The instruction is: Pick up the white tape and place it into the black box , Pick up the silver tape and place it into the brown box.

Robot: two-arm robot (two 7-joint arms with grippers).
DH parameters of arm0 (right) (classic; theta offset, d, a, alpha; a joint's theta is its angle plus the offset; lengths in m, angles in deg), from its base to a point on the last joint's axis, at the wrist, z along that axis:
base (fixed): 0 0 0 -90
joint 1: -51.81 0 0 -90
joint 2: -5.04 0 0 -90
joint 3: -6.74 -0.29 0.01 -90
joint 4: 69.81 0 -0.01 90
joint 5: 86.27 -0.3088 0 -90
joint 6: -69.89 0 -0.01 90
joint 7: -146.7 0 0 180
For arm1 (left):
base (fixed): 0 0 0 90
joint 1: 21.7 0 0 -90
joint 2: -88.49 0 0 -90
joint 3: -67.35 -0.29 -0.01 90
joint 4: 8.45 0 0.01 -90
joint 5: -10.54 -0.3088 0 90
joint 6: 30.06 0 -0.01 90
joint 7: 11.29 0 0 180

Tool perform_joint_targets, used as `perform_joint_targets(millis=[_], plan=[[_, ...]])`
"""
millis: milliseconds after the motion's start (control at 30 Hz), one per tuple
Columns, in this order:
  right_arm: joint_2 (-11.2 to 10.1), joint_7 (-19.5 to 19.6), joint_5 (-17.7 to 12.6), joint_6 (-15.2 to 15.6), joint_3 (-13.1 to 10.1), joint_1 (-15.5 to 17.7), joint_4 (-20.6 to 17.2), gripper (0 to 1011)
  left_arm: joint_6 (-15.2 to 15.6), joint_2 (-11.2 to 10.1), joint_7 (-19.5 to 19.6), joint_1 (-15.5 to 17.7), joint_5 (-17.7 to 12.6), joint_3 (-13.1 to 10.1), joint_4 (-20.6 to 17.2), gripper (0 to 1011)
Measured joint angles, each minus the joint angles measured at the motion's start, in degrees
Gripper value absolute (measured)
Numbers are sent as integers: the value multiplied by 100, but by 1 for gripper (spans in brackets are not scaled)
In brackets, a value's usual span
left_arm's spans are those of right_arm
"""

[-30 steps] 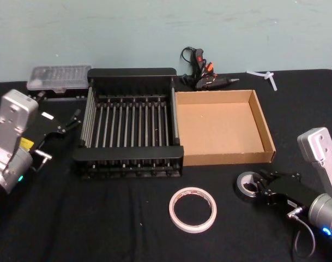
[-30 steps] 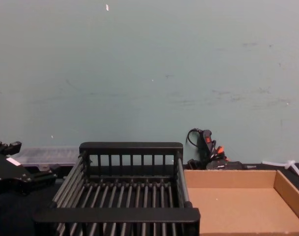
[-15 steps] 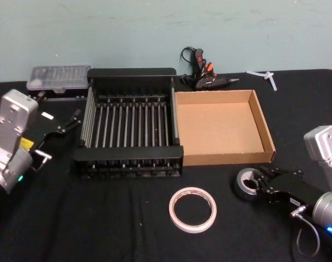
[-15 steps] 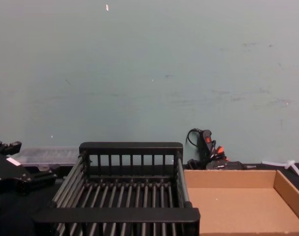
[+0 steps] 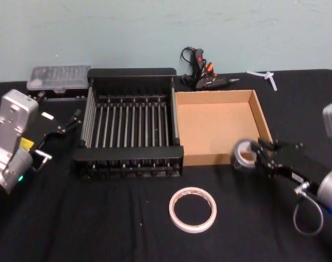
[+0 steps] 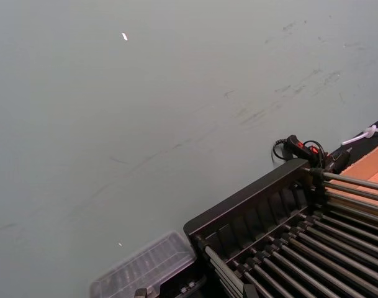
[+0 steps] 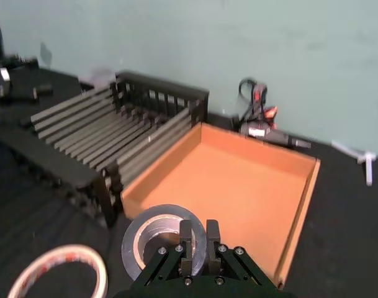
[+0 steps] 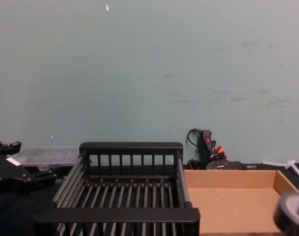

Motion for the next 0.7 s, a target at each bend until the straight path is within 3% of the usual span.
perform_joint_targets(millis=[267,500,700], plan=[[198,128,-11,-37,163,-470,138,140,0,0,0,0,0,0,0,1001],[458,291,114,-16,360,-1017,507,140,0,0,0,0,0,0,0,1001],[767,455,335,51,552,-1647,1048,140,0,0,0,0,0,0,0,1001]])
